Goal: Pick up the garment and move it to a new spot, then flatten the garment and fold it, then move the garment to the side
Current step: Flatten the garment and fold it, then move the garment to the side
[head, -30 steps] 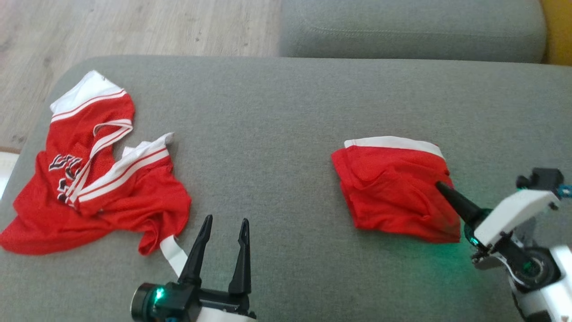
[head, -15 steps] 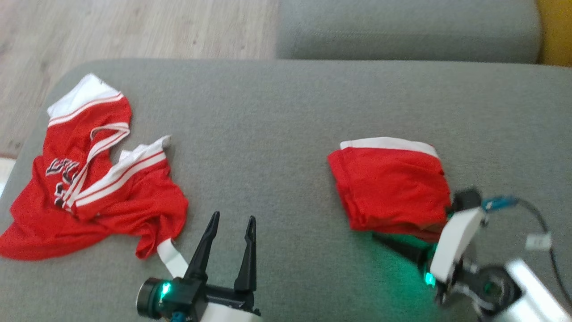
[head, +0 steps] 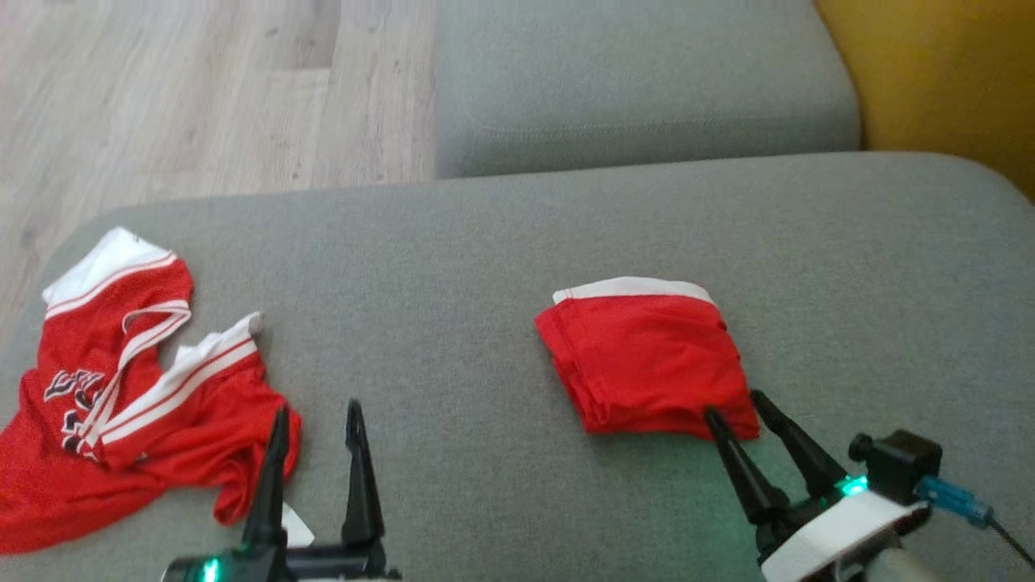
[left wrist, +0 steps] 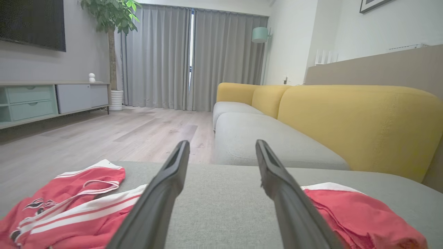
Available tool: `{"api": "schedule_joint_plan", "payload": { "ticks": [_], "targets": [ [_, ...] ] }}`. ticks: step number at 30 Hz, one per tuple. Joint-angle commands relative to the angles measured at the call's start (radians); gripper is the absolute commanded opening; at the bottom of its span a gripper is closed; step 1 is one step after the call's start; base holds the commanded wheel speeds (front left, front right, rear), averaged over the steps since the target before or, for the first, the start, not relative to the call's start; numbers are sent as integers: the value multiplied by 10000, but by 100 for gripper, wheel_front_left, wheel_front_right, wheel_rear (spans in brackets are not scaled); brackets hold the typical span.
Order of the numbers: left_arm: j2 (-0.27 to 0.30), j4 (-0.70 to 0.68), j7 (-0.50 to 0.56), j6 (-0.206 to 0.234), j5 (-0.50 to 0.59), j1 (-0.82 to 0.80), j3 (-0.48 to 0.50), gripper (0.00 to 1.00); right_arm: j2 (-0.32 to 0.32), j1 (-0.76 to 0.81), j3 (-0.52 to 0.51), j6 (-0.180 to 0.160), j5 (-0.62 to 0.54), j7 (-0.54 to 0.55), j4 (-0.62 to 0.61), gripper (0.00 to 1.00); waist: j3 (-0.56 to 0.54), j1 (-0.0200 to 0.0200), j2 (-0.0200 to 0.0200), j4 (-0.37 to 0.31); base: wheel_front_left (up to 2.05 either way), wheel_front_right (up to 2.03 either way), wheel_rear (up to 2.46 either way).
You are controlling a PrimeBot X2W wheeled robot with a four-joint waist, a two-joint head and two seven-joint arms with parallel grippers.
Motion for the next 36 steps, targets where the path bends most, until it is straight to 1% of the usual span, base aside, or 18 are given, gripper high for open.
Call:
{"api": "schedule_joint_plan", "payload": {
  "ticks": [1, 2, 3, 6, 9, 12, 16, 21, 36],
  "targets": [
    [-70, -374, -80, 53, 146, 28, 459, 100, 60, -203, -116, -9, -721, -278, 181, 100, -196, 1, 0, -65, 0, 0, 0],
    [-70, -398, -80, 41, 215, 142, 522, 100, 265, -178, -489, -9, -1149, -335, 463, 100, -269, 1, 0, -57, 0, 0, 0],
    [-70, -447, -80, 50, 282, 249, 588, 100, 554, -144, -1038, -9, -1587, -349, 462, 100, -329, 1, 0, -54, 0, 0, 0],
    [-70, -563, -80, 30, 520, 523, 730, 100, 1257, 365, -2409, -9, -3060, -358, -22, 100, -496, 1, 0, 19, 0, 0, 0],
    [-70, -636, -80, 38, 948, 783, 781, 100, 1770, 1007, -3491, -9, -4329, -360, -513, 100, -675, 1, 0, 91, 0, 0, 0],
    [-70, -650, -80, 108, 1028, 1076, 740, 100, 2321, 1605, -4292, -9, -5258, -361, -863, 100, -838, 1, 0, 140, 0, 0, 0],
    [-70, -568, -80, 210, 977, 1343, 707, 100, 2606, 2167, -4339, -9, -5825, -362, -900, 100, -951, 1, 0, 161, 0, 0, 0],
    [-70, -488, -80, 161, 916, 1392, 735, 100, 2711, 2358, -4300, -9, -6021, -362, -742, 100, -1013, 1, 0, 104, 0, 0, 0],
    [-70, -225, -80, -16, 1086, 1335, 983, 100, 2781, 2287, -4137, -9, -6104, -363, -713, 100, -991, 1, 0, -84, 0, 0, 0]
  ]
}}
